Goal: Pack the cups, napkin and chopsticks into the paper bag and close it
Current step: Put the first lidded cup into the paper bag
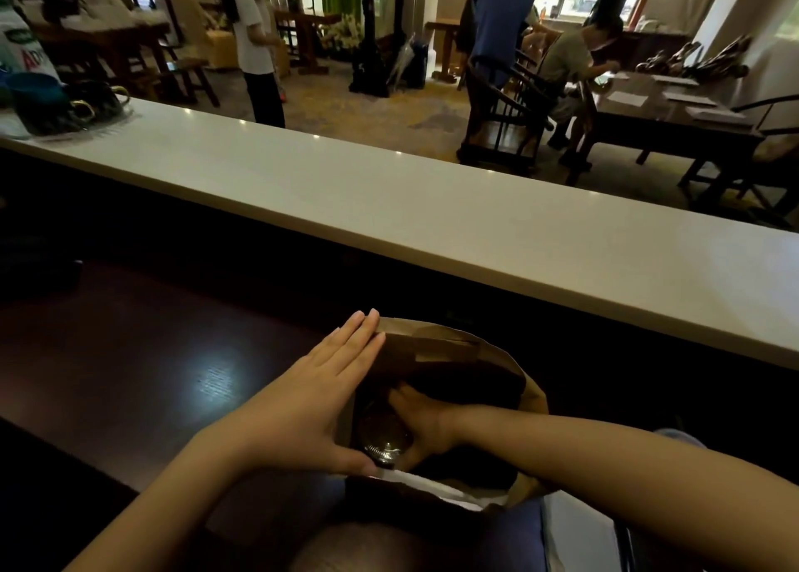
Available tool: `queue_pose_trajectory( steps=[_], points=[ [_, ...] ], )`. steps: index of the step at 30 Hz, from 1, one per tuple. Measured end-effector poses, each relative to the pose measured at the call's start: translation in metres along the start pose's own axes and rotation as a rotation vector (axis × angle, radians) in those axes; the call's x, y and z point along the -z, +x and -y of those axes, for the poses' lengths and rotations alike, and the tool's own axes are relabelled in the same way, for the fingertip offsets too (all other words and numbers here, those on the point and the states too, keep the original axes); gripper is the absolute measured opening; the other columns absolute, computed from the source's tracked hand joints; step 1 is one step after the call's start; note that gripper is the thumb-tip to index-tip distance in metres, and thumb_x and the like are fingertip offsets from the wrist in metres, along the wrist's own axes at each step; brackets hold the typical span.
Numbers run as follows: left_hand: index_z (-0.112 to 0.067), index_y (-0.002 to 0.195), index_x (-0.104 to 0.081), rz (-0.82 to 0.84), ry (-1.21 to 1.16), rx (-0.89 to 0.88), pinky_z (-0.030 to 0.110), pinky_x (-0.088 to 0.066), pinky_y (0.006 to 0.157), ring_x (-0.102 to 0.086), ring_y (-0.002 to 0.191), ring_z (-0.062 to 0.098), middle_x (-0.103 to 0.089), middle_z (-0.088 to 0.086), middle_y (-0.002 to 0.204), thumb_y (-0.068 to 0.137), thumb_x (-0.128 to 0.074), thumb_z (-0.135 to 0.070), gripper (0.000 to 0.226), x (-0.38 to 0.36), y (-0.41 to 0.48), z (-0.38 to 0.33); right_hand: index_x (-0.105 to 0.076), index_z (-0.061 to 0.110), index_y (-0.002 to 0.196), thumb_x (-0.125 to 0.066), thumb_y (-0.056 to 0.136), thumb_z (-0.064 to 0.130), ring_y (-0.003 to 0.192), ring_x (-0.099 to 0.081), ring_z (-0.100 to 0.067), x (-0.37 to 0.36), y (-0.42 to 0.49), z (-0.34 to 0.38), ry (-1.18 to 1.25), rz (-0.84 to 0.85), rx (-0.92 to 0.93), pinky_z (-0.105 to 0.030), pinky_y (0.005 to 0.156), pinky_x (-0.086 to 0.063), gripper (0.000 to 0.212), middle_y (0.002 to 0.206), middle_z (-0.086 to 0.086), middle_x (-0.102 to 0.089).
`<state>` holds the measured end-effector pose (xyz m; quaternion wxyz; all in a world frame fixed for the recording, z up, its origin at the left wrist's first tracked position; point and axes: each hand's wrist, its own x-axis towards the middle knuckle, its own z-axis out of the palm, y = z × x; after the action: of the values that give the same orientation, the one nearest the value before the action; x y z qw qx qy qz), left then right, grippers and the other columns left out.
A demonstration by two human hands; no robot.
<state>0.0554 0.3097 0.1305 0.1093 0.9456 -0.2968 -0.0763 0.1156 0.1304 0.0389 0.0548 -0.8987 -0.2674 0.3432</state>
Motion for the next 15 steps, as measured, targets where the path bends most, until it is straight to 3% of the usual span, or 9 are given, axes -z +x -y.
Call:
queue_pose_trajectory(
  steps=[4, 7, 11, 15],
  points=[
    [-0.035, 0.13, 0.03, 0.037, -0.036, 0.018, 0.026, 0.006, 0.112, 0.041, 0.125, -0.007, 0.047, -0.021, 0.135, 0.064, -0.06, -0.068, 0.116, 0.006, 0.001, 0.002, 0.012, 0.015, 0.146, -0.067, 0.08, 0.037, 0.144, -0.006, -0.033, 0.015, -0.009, 0.001, -0.147, 0.136, -0.056, -0.046, 0.117, -0.018, 0.106, 0.158, -0.013, 0.005],
    [-0.034, 0.131, 0.03, 0.057, -0.033, 0.023, 0.029, 0.004, 0.113, 0.041, 0.125, -0.008, 0.046, -0.02, 0.136, 0.066, -0.061, -0.065, 0.117, 0.012, 0.003, 0.005, 0.009, 0.015, 0.147, -0.07, 0.076, 0.04, 0.143, -0.008, -0.034, 0.041, -0.034, -0.003, -0.299, 0.206, -0.079, -0.046, 0.115, -0.021, 0.109, 0.158, -0.014, 0.0],
    [-0.027, 0.131, 0.03, 0.094, -0.019, 0.054, 0.022, 0.008, 0.11, 0.042, 0.126, -0.001, 0.043, -0.014, 0.138, 0.069, -0.065, -0.059, 0.118, 0.019, 0.012, 0.009, 0.001, 0.016, 0.148, -0.073, 0.072, 0.044, 0.143, -0.013, -0.031, 0.083, -0.083, -0.013, -0.372, 0.162, -0.059, -0.045, 0.116, -0.021, 0.109, 0.157, -0.01, -0.008],
    [-0.02, 0.14, 0.019, 0.116, -0.014, 0.061, 0.024, 0.007, 0.113, 0.034, 0.13, 0.006, 0.036, -0.008, 0.141, 0.073, -0.066, -0.05, 0.113, 0.027, 0.023, 0.004, -0.001, 0.021, 0.148, -0.074, 0.071, 0.042, 0.142, -0.016, -0.022, 0.11, -0.129, -0.03, -0.244, 0.016, -0.037, -0.038, 0.113, -0.024, 0.108, 0.157, 0.0, -0.01]
  ],
)
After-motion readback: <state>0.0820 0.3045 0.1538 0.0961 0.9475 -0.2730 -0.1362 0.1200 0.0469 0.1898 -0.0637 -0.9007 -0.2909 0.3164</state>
